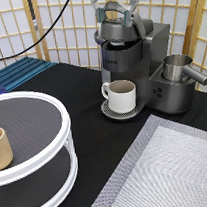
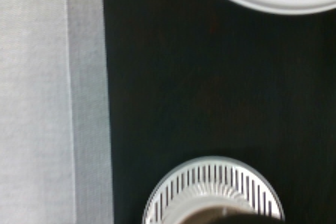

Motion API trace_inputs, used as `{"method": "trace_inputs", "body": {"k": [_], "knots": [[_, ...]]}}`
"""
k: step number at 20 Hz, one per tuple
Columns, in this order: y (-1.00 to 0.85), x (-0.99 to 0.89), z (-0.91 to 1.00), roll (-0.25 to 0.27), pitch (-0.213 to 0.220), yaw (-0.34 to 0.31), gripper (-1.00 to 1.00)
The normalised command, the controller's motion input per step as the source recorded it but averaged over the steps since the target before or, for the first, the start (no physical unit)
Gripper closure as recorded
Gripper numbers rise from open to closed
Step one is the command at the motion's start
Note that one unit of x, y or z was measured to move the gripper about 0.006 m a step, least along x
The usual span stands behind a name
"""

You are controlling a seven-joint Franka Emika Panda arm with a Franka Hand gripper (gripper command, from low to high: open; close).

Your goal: Make coffee

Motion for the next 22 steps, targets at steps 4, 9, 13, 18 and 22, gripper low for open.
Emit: {"method": "trace_inputs", "body": {"k": [4, 9, 13, 18, 22], "knots": [[-0.43, -0.24, 0.25, 0.08, 0.0, -0.02, -1.0], [-0.09, -0.45, 1.0, 0.029, -0.025, -0.008, -1.0], [0.41, -0.35, 0.97, -0.005, -0.067, 0.0, -1.0], [0.72, -0.13, 0.38, -0.091, -0.059, 0.0, -1.0], [0.59, 0.0, 0.08, -0.139, -0.038, 0.0, -1.0]]}}
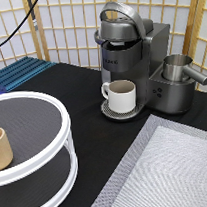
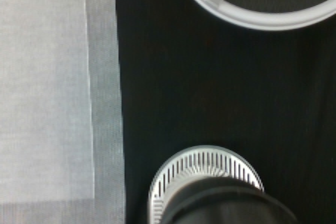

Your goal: Make coffee

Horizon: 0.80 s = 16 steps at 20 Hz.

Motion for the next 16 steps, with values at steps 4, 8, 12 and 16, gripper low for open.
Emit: {"method": "trace_inputs", "body": {"k": [4, 8, 12, 16], "knots": [[0.15, 0.16, -0.09, -0.127, -0.023, -0.001, -1.0], [-0.02, 0.08, -0.29, -0.114, -0.012, -0.017, -1.0], [-0.02, 0.06, -0.41, -0.102, -0.027, -0.018, -1.0], [0.04, 0.02, -0.4, -0.106, -0.033, -0.002, -1.0]]}}
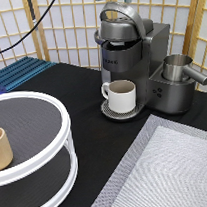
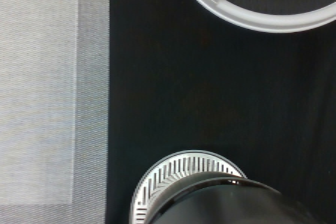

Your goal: Make coffee

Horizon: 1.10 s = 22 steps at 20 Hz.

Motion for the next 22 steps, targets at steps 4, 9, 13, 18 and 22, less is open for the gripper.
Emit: {"method": "trace_inputs", "body": {"k": [4, 9, 13, 18, 22], "knots": [[-0.07, 0.0, -0.41, -0.066, -0.044, 0.0, -1.0], [-0.32, 0.05, -0.53, -0.022, -0.024, 0.0, -1.0], [-0.21, 0.16, -0.36, -0.021, -0.002, -0.001, -1.0], [0.0, 0.23, -0.32, -0.064, -0.003, -0.003, -1.0], [0.22, 0.14, -0.5, -0.141, -0.036, -0.008, -1.0]]}}
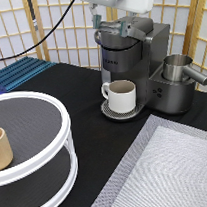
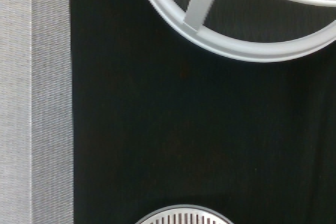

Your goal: Make coffee

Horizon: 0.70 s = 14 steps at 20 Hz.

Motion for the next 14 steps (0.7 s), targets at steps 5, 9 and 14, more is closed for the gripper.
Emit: {"method": "trace_inputs", "body": {"k": [5, 9, 14], "knots": [[0.13, 0.02, -0.65, -0.129, -0.052, 0.0, -1.0], [0.09, -0.01, -0.85, -0.12, -0.069, 0.018, -1.0], [-0.15, -0.11, -0.7, -0.025, -0.059, 0.068, -1.0]]}}
